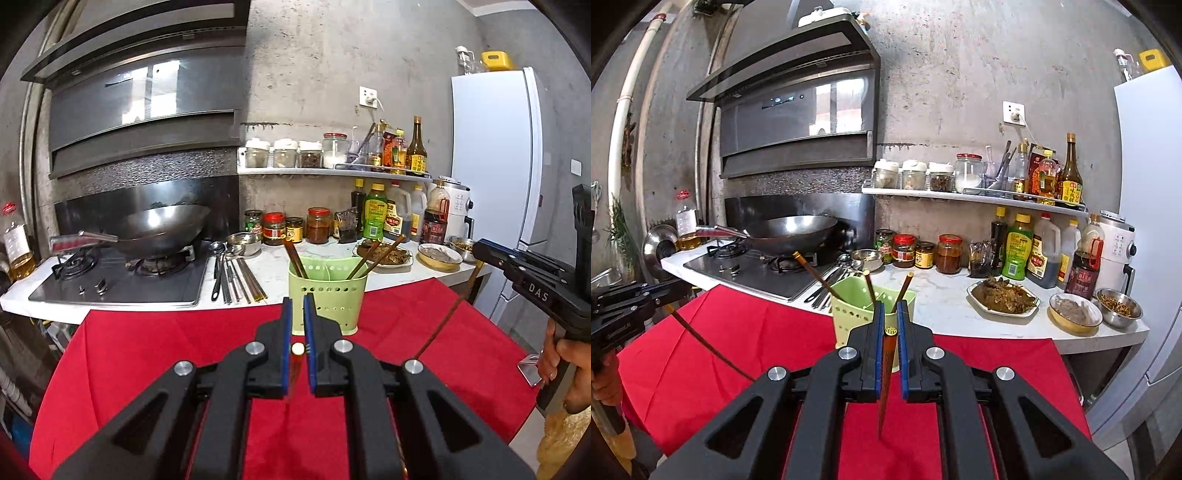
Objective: Organize utensils
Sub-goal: 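Carry both upright chopsticks above the green holder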
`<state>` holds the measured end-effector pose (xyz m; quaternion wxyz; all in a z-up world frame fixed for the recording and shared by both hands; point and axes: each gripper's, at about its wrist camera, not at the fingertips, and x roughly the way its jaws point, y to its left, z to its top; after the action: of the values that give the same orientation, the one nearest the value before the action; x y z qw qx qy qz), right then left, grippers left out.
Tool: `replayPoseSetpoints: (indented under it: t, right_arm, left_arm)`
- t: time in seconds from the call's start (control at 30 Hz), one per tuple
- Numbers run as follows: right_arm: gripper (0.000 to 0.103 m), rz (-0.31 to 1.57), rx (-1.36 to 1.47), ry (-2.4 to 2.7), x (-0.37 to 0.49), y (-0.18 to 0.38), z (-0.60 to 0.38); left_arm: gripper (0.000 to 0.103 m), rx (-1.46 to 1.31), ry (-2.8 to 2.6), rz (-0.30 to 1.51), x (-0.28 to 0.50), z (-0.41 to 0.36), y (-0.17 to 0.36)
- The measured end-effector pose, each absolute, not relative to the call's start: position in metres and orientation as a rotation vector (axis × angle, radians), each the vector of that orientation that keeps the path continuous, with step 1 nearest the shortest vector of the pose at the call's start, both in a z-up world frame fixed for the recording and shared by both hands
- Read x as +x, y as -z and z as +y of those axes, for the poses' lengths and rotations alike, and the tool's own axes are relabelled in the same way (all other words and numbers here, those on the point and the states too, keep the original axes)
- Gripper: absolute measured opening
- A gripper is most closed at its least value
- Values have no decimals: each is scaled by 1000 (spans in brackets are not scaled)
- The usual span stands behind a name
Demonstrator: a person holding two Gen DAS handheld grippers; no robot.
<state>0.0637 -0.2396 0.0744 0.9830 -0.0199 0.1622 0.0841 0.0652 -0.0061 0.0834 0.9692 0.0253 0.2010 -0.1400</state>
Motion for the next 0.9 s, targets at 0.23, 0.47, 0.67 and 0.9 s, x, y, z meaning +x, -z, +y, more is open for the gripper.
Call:
replayPoseSetpoints:
  t: [0.23,0.47,0.67,0.9]
  right_arm:
    - [8,347,-30,-177,72,-52,-239]
    - [7,307,-23,-170,67,-56,-237]
    - [7,306,-12,-178,66,-62,-240]
    - [7,321,-1,-178,66,-58,-243]
  left_arm:
    - [6,31,284,533,93,-9,-37]
    - [6,-13,282,497,85,6,-45]
    - [6,2,316,429,67,4,-74]
    - [6,48,351,391,67,-14,-92]
